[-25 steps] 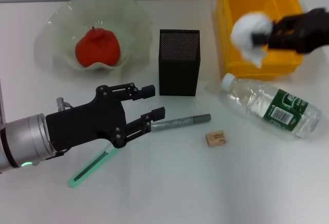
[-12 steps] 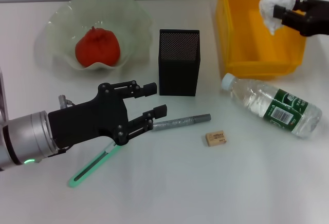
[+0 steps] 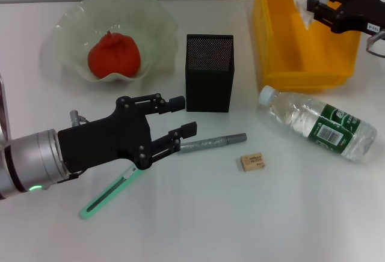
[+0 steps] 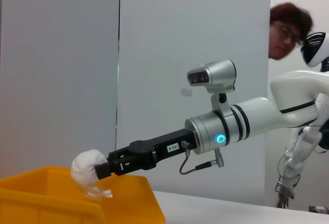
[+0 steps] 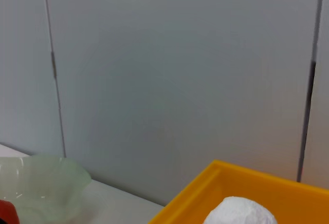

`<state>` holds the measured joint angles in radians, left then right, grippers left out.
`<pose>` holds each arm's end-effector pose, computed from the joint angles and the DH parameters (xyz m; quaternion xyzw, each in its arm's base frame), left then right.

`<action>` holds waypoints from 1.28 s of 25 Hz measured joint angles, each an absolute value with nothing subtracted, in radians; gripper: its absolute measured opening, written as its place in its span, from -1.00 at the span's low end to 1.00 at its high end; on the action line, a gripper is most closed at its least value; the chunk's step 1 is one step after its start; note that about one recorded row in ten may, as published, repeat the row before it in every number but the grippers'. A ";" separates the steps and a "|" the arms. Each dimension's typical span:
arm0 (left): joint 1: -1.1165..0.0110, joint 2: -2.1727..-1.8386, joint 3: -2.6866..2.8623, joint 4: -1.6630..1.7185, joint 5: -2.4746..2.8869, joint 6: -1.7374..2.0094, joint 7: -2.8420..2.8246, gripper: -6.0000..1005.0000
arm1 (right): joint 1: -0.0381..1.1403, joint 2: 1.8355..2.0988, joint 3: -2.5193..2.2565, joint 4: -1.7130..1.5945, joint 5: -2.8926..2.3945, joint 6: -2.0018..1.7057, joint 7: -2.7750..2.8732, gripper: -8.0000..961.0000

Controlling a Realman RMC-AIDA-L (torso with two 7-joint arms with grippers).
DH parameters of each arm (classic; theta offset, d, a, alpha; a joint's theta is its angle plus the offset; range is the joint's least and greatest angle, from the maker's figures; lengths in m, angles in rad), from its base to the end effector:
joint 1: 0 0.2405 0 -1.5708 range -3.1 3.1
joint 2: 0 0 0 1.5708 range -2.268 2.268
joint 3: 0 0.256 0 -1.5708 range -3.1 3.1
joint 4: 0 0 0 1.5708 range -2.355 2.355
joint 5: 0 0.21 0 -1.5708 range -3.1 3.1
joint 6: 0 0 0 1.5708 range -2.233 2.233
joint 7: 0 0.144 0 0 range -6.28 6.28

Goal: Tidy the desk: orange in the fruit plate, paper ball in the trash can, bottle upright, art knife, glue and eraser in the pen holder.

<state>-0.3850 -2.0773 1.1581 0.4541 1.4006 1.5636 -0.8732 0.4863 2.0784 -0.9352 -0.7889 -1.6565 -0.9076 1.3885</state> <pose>-0.2539 0.2775 -0.0440 -0.9191 -0.0795 -0.3578 0.1447 0.2704 0.4055 0.0373 -0.8580 0.2365 0.2076 0.4059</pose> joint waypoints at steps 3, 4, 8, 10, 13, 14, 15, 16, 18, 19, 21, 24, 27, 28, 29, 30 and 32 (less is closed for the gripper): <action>-0.385 -2.077 1.158 0.454 1.401 1.566 -0.873 -0.07 | 0.487 2.079 -0.936 -0.791 -1.656 -0.908 1.386 0.09; -0.385 -2.077 1.158 0.454 1.401 1.566 -0.873 -0.07 | 0.487 2.079 -0.936 -0.792 -1.656 -0.909 1.386 0.11; -0.384 -2.077 1.158 0.454 1.401 1.566 -0.873 -0.07 | 0.487 2.079 -0.935 -0.792 -1.656 -0.912 1.387 0.15; -0.384 -2.077 1.158 0.454 1.401 1.565 -0.873 -0.07 | 0.485 2.079 -0.935 -0.792 -1.656 -0.912 1.387 0.17; -0.385 -2.077 1.158 0.454 1.401 1.564 -0.873 -0.07 | 0.484 2.078 -0.936 -0.793 -1.656 -0.911 1.387 0.22; -0.385 -2.077 1.158 0.454 1.400 1.564 -0.873 -0.07 | 0.484 2.078 -0.936 -0.793 -1.656 -0.911 1.387 0.23; -0.385 -2.077 1.158 0.454 1.401 1.564 -0.873 -0.07 | 0.481 2.078 -0.936 -0.800 -1.656 -0.911 1.389 0.25; -0.386 -2.077 1.158 0.454 1.400 1.563 -0.873 -0.07 | 0.479 2.079 -0.936 -0.809 -1.656 -0.913 1.396 0.26; -0.386 -2.077 1.158 0.454 1.400 1.563 -0.873 -0.07 | 0.467 2.079 -0.939 -0.838 -1.666 -0.931 1.430 0.27; -0.386 -2.077 1.158 0.454 1.400 1.563 -0.873 -0.07 | 0.467 2.079 -0.939 -0.838 -1.666 -0.931 1.430 0.27; -0.385 -2.077 1.158 0.453 1.400 1.563 -0.873 -0.07 | 0.436 2.077 -0.946 -0.934 -1.723 -1.000 1.542 0.27; -0.384 -2.077 1.158 0.452 1.400 1.566 -0.873 -0.07 | 0.409 2.077 -0.949 -1.042 -1.801 -1.082 1.655 0.28; -0.384 -2.077 1.158 0.452 1.400 1.566 -0.872 -0.07 | 0.376 2.077 -0.946 -1.215 -1.912 -1.219 1.805 0.28; -0.385 -2.077 1.158 0.452 1.400 1.566 -0.870 -0.07 | 0.367 2.078 -0.943 -1.275 -1.947 -1.263 1.851 0.28; -0.385 -2.077 1.158 0.452 1.400 1.565 -0.870 -0.07 | 0.363 2.079 -0.938 -1.321 -1.978 -1.304 1.893 0.28; -0.385 -2.077 1.158 0.452 1.400 1.565 -0.870 -0.07 | 0.360 2.080 -0.931 -1.368 -2.010 -1.349 1.938 0.29; -0.385 -2.077 1.158 0.452 1.400 1.564 -0.870 -0.07 | 0.364 2.080 -0.909 -1.448 -2.057 -1.448 2.011 0.31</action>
